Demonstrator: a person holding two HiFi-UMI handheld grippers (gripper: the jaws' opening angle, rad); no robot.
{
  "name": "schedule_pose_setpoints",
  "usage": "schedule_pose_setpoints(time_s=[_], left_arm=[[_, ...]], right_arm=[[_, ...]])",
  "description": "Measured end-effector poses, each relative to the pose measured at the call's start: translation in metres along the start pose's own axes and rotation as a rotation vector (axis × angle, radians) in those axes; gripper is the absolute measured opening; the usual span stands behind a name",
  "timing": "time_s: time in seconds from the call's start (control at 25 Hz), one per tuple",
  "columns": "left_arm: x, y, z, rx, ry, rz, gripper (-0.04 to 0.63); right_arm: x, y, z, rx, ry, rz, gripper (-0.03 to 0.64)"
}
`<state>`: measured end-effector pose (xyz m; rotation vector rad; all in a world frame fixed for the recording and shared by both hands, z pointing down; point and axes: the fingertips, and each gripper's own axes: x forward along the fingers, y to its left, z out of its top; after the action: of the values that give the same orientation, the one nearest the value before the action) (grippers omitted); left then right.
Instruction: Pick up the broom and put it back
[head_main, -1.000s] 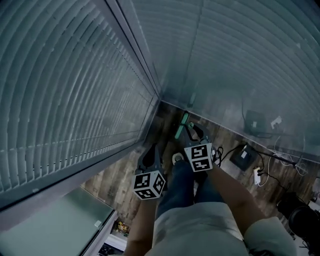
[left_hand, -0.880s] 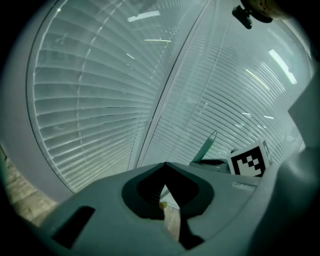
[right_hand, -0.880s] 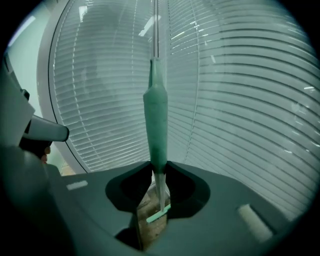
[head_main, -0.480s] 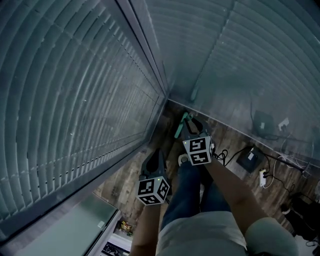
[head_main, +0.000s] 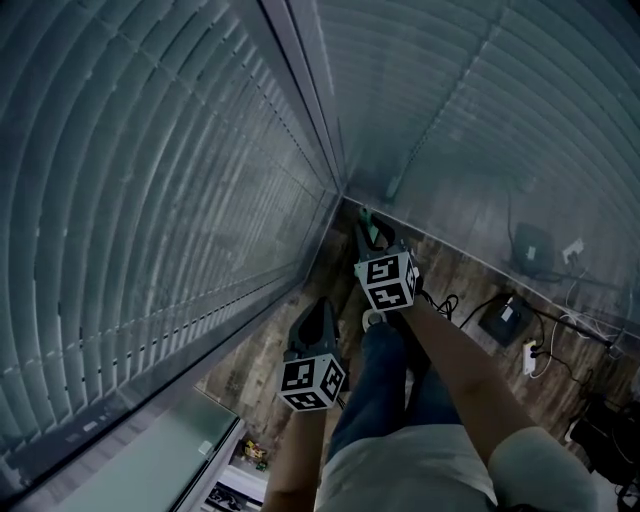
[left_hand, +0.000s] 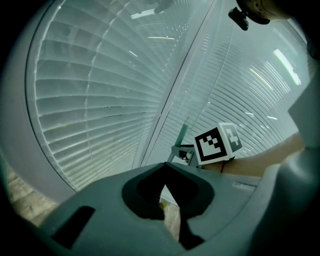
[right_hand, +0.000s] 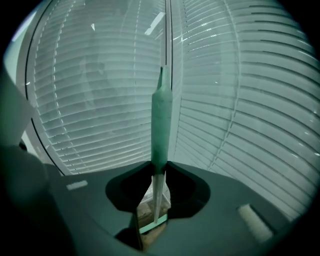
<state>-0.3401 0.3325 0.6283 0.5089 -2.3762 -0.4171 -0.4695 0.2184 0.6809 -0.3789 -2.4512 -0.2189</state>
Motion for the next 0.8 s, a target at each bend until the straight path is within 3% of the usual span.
schedule_pose_setpoints(time_s=[0.8], left_arm=[[-0.008,0.003,-0.006,-0.023,0.005,0.03,0.008]], right_arm=[[0.051,0.031,0.033,-0.092,-0.013,0.096,0.097]])
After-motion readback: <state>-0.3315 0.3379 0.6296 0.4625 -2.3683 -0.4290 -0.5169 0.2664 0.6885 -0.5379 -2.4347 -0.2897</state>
